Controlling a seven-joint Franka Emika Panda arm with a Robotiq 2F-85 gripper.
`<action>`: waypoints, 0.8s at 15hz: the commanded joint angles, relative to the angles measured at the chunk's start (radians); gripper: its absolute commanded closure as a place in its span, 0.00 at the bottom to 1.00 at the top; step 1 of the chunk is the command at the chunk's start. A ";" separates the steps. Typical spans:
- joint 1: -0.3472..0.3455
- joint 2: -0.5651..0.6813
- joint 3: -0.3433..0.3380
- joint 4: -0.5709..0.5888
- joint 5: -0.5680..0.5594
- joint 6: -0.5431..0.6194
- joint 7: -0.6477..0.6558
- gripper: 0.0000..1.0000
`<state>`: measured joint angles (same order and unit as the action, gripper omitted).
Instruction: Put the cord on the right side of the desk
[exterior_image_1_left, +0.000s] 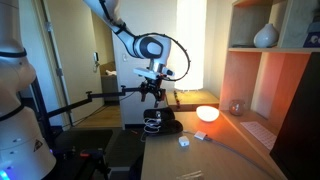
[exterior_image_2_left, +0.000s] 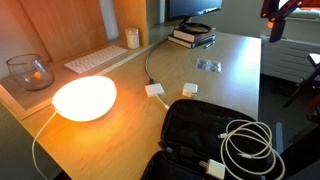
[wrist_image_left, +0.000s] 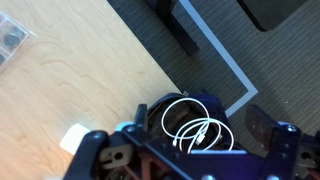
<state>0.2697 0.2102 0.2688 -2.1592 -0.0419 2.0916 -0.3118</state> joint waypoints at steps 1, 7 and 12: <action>0.000 0.081 0.013 0.100 -0.015 -0.062 -0.042 0.00; -0.003 0.088 0.014 0.085 -0.018 -0.032 -0.021 0.00; -0.004 0.085 0.016 0.082 -0.014 -0.029 -0.026 0.00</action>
<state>0.2719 0.2971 0.2775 -2.0752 -0.0582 2.0607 -0.3343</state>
